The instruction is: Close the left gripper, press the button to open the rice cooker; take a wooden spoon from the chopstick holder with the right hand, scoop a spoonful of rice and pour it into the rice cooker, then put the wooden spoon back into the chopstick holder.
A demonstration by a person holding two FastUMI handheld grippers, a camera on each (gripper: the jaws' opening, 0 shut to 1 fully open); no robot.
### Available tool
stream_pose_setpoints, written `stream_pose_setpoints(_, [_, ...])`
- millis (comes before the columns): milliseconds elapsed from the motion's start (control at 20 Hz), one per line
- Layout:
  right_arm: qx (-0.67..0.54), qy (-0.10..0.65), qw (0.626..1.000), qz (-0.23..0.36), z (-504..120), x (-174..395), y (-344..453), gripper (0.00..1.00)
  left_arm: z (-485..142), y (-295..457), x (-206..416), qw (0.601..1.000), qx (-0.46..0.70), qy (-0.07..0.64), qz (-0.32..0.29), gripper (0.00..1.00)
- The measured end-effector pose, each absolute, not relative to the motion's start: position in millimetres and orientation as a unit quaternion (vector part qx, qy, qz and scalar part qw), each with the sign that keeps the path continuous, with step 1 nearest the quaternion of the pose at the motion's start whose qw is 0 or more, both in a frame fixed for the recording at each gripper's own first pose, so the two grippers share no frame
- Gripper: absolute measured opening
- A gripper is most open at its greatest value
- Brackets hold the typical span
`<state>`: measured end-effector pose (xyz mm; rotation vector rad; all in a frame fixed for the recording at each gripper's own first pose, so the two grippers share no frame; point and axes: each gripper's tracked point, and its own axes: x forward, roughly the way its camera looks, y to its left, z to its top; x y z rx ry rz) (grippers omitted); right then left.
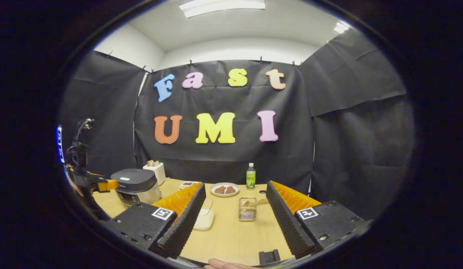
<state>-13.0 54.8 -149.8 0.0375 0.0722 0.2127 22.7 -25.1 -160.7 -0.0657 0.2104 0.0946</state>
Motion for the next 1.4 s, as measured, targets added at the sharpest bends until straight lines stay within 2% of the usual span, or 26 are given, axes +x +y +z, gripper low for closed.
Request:
stream_pose_setpoints(100, [0.023,0.044,0.994,0.102,-151.6,-12.2,53.0,0.97,-144.8,-34.0,3.7,0.995,-0.033,0.081,0.042,0.93])
stream_pose_setpoints(600, [0.030,0.026,0.996,0.086,-115.9,-12.1,41.1,1.00,-55.1,-69.3,-49.5,0.999,-0.027,-0.032,0.019,0.94])
stream_pose_setpoints(650, [0.035,0.025,0.995,0.086,-111.5,-12.2,40.8,1.00,-50.4,-72.9,-48.5,0.999,-0.023,-0.038,0.013,0.84])
stream_pose_setpoints(700, [0.041,0.026,0.995,0.091,-107.0,-12.6,42.9,1.00,-44.8,-79.5,-47.7,0.999,-0.020,-0.045,0.004,0.94])
stream_pose_setpoints(750, [0.046,0.025,0.994,0.094,-103.2,-13.0,43.9,1.00,-40.9,-83.8,-47.1,0.999,-0.016,-0.050,-0.002,0.94])
stream_pose_setpoints(900, [0.047,0.014,0.995,0.092,-91.5,-10.5,38.4,1.00,-42.6,-80.3,-44.4,0.999,-0.007,-0.047,0.008,0.94])
stream_pose_setpoints(950, [0.041,0.007,0.995,0.091,-87.2,-10.8,37.6,0.97,-45.6,-82.3,-43.9,0.999,-0.005,-0.041,0.006,0.84])
stream_pose_setpoints(1000, [0.038,0.002,0.995,0.089,-84.2,-12.7,37.0,1.00,-45.9,-84.7,-44.3,0.999,-0.004,-0.039,0.003,1.00])
stream_pose_setpoints(1050, [0.041,-0.007,0.995,0.086,-79.6,-13.6,34.6,1.00,-45.5,-86.3,-44.6,0.999,-0.006,-0.040,0.002,0.94])
stream_pose_setpoints(1100, [0.044,-0.011,0.996,0.081,-77.9,-15.0,32.2,1.00,-43.6,-84.7,-45.4,0.999,-0.009,-0.044,0.003,0.94])
stream_pose_setpoints(1150, [0.044,-0.010,0.996,0.076,-80.3,-16.6,28.5,0.97,-43.1,-84.2,-45.1,0.999,-0.014,-0.048,0.004,0.84])
stream_pose_setpoints(1200, [0.044,-0.008,0.996,0.072,-85.0,-18.9,26.1,0.96,-47.6,-87.2,-44.8,0.999,-0.022,-0.046,0.000,0.94])
stream_pose_setpoints(1300, [0.049,-0.011,0.996,0.073,-85.1,-25.3,25.6,0.97,-56.4,-89.8,-45.0,0.999,-0.030,-0.038,-0.004,0.94])
stream_pose_setpoints(1350, [0.049,-0.010,0.996,0.072,-86.9,-27.1,24.7,0.97,-60.0,-89.9,-44.3,0.999,-0.033,-0.033,-0.006,0.84])
stream_pose_setpoints(1400, [0.047,-0.009,0.996,0.073,-89.4,-28.7,24.5,1.00,-64.7,-88.6,-43.5,0.999,-0.033,-0.029,-0.005,0.94])
